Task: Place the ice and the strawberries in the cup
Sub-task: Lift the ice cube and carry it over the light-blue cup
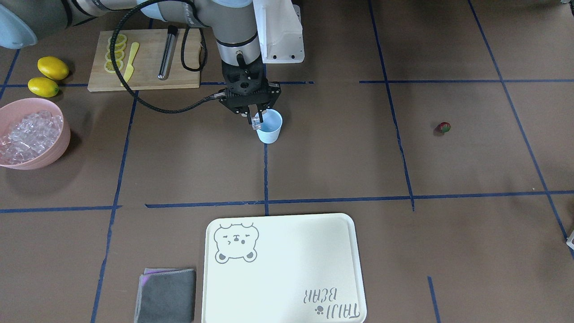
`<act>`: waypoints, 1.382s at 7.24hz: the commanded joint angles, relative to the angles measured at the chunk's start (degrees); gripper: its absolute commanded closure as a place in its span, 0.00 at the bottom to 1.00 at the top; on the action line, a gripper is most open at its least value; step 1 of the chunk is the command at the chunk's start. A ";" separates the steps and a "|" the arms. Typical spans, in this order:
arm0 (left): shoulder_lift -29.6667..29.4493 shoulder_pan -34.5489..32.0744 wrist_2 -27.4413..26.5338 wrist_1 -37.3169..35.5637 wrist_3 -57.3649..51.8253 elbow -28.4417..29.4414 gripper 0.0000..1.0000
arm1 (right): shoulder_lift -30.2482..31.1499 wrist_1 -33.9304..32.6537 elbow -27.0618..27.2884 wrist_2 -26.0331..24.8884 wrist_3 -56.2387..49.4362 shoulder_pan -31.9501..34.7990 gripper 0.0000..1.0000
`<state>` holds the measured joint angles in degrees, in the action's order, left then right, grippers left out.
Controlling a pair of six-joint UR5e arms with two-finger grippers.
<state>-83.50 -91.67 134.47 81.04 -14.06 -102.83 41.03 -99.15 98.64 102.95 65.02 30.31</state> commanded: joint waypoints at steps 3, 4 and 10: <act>0.00 0.09 0.00 0.00 0.00 -0.26 0.00 | -4.56 0.27 -7.15 -4.42 3.10 -4.02 0.97; 0.00 0.09 0.00 0.00 0.00 -0.44 0.00 | -3.95 0.18 -6.89 -4.52 3.18 -4.38 0.96; 0.00 0.09 0.00 0.26 0.00 -0.26 0.00 | 0.70 -2.01 -2.52 -4.08 3.19 -6.84 0.93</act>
<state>-83.50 -91.58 134.47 81.37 -14.04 -103.09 40.19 -100.31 93.74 98.84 68.20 24.10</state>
